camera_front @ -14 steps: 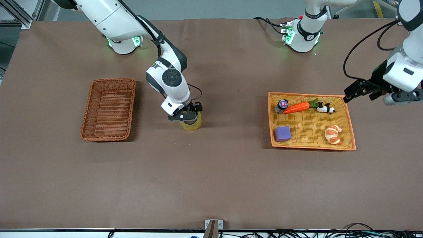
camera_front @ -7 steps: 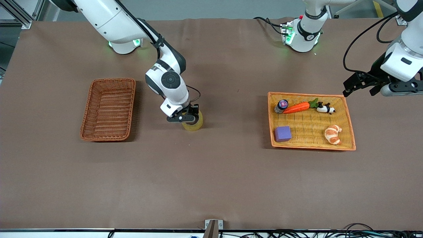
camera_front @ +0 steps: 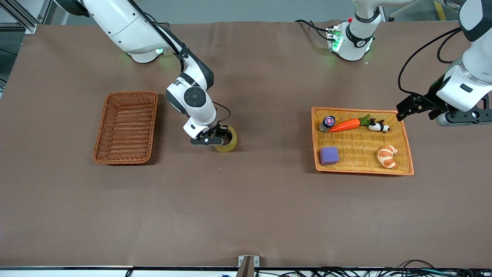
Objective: Move tape to another basket
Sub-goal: 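Carry the tape roll with the right gripper into the brown basket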
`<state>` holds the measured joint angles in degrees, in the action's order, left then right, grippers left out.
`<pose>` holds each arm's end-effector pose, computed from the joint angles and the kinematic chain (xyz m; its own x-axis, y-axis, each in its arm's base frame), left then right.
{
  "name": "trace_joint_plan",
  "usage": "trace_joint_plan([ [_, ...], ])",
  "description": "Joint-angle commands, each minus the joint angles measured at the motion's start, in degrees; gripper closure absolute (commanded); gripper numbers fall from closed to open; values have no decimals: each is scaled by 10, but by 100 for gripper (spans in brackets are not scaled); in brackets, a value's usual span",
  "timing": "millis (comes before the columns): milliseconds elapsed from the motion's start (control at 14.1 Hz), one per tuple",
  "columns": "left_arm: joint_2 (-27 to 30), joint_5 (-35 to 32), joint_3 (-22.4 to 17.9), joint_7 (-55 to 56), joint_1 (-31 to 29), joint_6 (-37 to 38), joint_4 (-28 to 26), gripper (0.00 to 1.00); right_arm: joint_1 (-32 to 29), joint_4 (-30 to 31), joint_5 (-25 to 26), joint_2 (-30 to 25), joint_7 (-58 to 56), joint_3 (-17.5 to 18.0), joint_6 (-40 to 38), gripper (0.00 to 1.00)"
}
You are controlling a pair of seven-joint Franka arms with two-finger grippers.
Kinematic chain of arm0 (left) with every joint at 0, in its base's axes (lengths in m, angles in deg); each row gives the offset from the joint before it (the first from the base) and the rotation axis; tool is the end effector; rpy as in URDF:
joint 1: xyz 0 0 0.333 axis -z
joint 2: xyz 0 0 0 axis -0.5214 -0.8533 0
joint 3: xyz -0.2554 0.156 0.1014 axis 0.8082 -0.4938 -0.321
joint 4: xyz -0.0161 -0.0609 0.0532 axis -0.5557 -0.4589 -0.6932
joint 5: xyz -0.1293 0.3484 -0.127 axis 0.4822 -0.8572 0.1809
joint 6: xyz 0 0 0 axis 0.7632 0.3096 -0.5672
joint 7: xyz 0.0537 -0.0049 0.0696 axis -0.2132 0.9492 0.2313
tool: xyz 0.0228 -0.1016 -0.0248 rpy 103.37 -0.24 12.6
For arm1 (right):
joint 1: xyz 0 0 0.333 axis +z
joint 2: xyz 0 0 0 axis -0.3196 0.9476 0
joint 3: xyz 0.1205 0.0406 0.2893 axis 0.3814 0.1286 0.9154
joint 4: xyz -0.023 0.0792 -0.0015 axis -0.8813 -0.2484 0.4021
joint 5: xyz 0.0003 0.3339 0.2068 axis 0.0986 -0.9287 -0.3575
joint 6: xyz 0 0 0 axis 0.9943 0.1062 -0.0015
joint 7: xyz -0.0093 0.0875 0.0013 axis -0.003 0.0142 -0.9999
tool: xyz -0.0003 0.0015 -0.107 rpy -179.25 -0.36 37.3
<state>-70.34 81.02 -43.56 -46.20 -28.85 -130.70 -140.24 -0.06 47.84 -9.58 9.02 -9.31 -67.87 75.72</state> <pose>0.5600 -0.0613 0.5747 0.9978 0.0354 0.0562 0.0342 -0.9991 0.0239 0.4830 0.3760 0.1904 0.9996 -0.0256 0.0077 -0.0253 -0.9989 -0.0388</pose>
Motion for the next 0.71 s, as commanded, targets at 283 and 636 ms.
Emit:
trace_joint_plan([
  [283, 1, -20, 27, -2, -14, 5, -3, 0, -30, -40, 10, -99, 62, 10, -152, 100],
  [636, 6, -23, 25, 12, -11, 11, 0, 0, -107, -40, -25, -223, -122, -21, -297, 100],
])
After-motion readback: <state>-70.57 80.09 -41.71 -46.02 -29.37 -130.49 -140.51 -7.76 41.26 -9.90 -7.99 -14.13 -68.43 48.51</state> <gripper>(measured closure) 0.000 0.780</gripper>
